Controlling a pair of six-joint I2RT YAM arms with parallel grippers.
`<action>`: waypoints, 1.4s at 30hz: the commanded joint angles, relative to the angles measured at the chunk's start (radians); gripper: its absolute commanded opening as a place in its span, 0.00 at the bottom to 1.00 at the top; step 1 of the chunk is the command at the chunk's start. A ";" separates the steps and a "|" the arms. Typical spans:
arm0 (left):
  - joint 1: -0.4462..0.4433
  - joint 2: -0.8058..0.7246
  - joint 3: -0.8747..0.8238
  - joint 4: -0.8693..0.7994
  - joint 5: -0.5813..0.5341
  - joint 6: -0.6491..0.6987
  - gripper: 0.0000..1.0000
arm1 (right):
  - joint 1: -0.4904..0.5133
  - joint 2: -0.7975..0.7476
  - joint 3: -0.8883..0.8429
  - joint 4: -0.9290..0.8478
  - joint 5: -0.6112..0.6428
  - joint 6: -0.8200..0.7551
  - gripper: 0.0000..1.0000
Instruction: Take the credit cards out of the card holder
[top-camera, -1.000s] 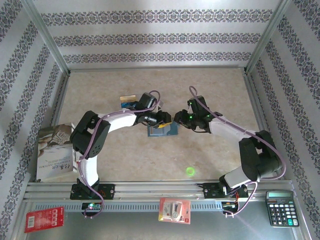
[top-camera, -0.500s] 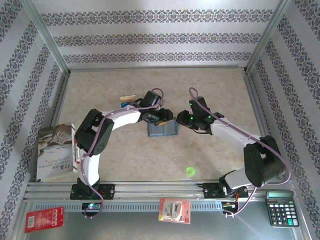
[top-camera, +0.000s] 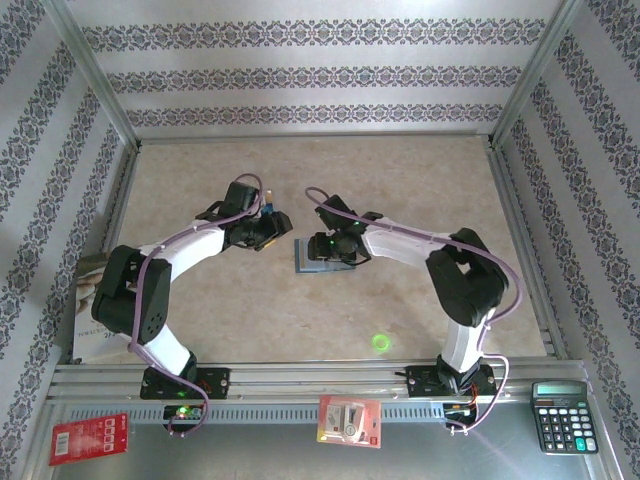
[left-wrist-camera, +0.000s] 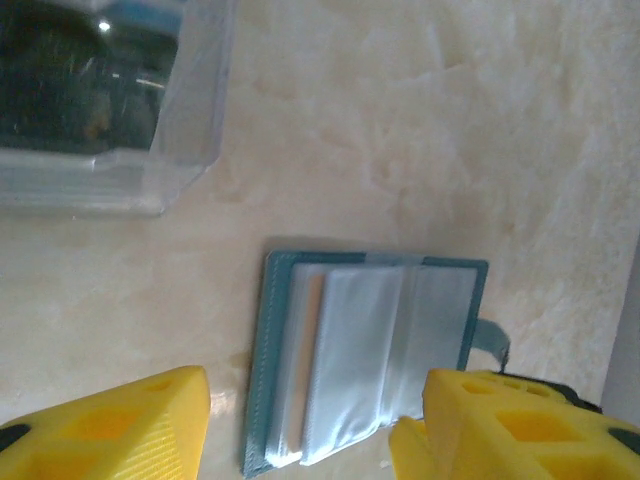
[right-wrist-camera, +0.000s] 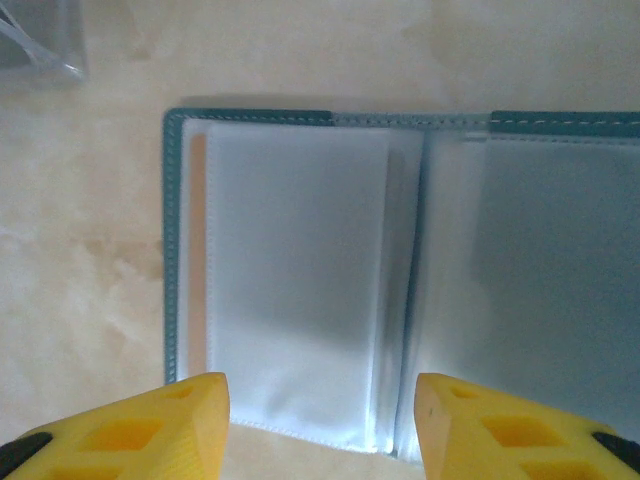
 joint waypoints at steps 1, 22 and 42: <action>0.000 -0.015 -0.025 -0.003 0.044 0.007 0.59 | 0.018 0.046 0.072 -0.116 0.068 -0.051 0.53; -0.106 0.132 0.029 0.060 0.152 -0.006 0.37 | -0.028 0.150 0.025 -0.129 0.034 -0.043 0.27; -0.150 0.187 0.059 0.042 0.135 -0.007 0.31 | -0.038 0.142 0.002 -0.087 0.002 -0.040 0.24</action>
